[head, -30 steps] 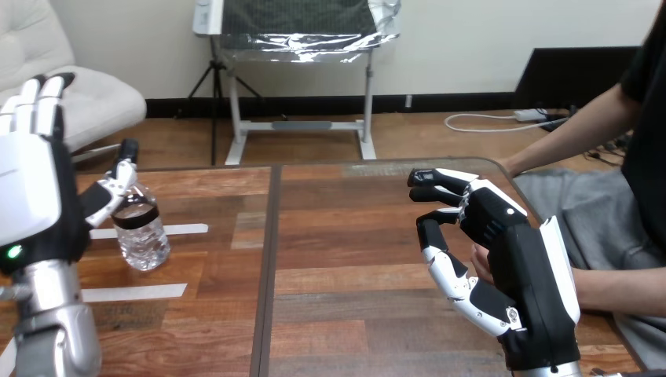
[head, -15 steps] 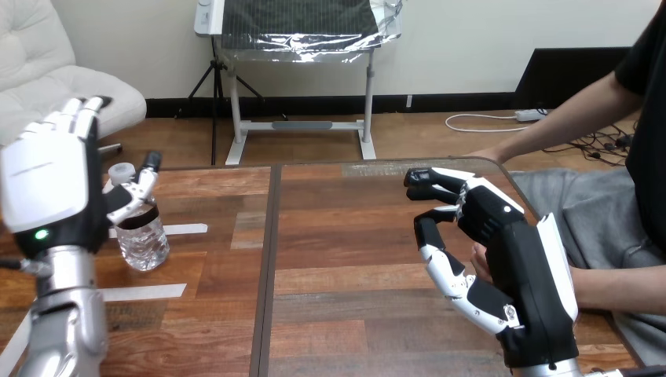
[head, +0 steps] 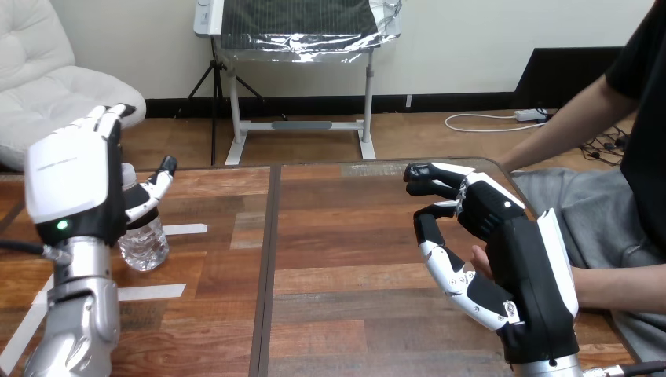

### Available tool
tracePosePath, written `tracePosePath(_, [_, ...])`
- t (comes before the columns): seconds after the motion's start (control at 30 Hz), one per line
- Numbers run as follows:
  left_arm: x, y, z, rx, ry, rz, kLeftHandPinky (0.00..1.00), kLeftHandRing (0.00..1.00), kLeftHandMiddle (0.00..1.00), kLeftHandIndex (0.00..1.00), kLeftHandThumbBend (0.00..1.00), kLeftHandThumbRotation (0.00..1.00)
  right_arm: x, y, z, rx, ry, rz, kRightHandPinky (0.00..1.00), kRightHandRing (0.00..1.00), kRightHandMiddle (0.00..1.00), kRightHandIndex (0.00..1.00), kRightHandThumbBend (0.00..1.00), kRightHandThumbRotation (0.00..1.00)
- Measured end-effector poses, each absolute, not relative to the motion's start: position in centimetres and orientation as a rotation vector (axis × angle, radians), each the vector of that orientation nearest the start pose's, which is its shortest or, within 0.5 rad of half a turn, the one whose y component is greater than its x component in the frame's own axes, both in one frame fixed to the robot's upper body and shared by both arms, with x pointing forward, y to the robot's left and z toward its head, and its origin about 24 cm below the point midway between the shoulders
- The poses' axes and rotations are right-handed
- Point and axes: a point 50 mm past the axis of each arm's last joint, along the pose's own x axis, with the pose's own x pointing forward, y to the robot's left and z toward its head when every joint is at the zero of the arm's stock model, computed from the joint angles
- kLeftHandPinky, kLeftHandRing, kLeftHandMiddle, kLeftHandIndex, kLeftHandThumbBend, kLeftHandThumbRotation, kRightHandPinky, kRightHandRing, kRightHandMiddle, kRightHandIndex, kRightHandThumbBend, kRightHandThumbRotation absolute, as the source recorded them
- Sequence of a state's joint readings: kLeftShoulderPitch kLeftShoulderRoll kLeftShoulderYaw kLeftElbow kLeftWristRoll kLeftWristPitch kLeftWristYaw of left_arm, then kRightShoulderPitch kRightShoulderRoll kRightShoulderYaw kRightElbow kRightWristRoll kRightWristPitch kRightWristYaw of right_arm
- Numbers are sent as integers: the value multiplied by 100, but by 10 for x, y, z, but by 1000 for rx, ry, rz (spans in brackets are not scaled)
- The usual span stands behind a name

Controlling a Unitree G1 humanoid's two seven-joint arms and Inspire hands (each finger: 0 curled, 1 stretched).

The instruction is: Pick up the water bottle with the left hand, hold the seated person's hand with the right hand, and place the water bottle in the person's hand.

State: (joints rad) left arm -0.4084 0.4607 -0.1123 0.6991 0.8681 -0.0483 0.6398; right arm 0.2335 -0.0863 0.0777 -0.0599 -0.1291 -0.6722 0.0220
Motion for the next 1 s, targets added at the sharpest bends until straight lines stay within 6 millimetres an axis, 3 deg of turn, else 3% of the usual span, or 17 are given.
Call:
tracePosePath(0.6, [325, 252, 53, 1387, -143, 377, 77, 82, 85, 82, 50, 53, 192, -146, 65, -198, -498, 132, 56, 70, 74, 67, 28, 9])
tracePosePath(1.0, [330, 250, 50, 1423, -112, 348, 77, 83, 86, 83, 49, 59, 192, -146, 65, -201, -498, 133, 56, 70, 74, 67, 29, 8])
